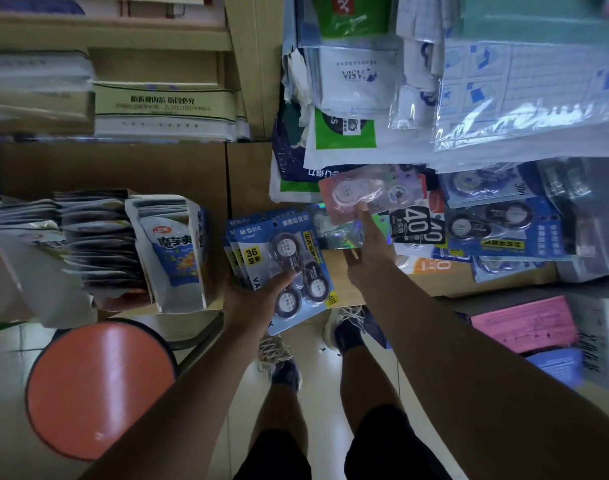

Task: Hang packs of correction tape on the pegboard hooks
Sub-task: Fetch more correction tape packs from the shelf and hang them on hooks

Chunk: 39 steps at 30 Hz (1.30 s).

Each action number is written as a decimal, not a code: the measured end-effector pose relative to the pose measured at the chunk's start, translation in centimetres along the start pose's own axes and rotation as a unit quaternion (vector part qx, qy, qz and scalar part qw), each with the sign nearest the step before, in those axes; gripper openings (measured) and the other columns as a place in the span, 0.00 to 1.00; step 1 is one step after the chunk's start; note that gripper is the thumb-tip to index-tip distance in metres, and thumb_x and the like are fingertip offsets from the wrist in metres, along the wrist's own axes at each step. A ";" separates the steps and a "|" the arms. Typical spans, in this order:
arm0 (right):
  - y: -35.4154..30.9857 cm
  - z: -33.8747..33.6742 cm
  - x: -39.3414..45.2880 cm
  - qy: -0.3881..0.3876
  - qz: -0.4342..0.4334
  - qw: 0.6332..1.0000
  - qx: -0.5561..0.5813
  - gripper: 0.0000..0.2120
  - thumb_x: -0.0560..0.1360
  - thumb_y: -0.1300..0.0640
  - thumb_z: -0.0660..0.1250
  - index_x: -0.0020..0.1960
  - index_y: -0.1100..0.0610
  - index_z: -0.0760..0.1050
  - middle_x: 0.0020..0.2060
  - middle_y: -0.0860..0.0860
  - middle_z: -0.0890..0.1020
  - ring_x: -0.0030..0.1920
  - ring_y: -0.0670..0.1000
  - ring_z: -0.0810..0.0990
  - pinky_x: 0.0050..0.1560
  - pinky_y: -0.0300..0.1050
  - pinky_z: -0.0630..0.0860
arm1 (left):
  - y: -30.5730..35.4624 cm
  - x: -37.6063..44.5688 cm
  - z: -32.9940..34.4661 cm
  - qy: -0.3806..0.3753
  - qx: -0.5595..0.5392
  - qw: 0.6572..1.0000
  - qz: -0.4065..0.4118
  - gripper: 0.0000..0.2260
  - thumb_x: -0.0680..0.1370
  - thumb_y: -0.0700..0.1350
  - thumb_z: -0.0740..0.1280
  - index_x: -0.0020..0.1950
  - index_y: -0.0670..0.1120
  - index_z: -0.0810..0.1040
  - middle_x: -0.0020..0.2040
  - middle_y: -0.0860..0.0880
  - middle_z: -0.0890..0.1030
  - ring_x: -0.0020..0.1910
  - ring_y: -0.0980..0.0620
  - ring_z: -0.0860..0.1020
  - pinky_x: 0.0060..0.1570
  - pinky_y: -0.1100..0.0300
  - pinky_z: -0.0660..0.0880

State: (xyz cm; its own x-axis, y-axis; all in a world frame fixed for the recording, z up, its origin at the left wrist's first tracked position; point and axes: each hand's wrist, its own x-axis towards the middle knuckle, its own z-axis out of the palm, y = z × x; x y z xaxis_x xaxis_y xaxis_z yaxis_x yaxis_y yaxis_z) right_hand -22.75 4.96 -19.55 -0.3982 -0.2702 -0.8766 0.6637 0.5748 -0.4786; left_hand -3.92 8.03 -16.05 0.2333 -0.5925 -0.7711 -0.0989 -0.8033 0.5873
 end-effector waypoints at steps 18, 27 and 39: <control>0.6 -4.1 -2.6 0.027 -0.038 0.998 -0.047 0.26 0.69 0.57 0.81 0.64 0.52 0.76 0.53 0.49 0.83 0.49 0.48 0.84 0.39 0.41 0.83 | -0.4 -2.6 -3.0 -0.011 -0.010 0.999 0.032 0.29 0.63 0.42 0.80 0.59 0.58 0.73 0.49 0.57 0.82 0.45 0.61 0.82 0.35 0.70 0.78; -1.4 -11.3 -10.7 -0.049 0.017 0.997 -0.063 0.19 0.75 0.62 0.73 0.65 0.60 0.76 0.53 0.60 0.83 0.40 0.53 0.86 0.35 0.44 0.82 | -1.0 -8.9 -7.7 -0.004 0.034 0.999 -0.036 0.31 0.58 0.53 0.82 0.56 0.47 0.77 0.51 0.48 0.83 0.45 0.48 0.83 0.43 0.54 0.81; -9.0 -13.3 -34.7 -0.352 0.040 0.923 -0.148 0.17 0.59 0.66 0.75 0.48 0.63 0.86 0.45 0.60 0.85 0.40 0.56 0.84 0.40 0.46 0.81 | 9.0 -21.3 -13.7 -0.195 -0.037 0.979 0.052 0.15 0.69 0.32 0.75 0.50 0.48 0.83 0.46 0.47 0.87 0.44 0.45 0.84 0.42 0.54 0.79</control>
State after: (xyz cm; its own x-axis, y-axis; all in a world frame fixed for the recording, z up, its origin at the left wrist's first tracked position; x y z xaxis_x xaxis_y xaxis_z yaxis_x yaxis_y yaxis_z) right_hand -23.34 19.43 15.85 0.2239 -0.5924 -0.7739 0.4303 0.7725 -0.4669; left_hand 3.42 14.29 9.03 -0.1634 -0.6611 -0.7323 -0.0280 -0.7388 0.6733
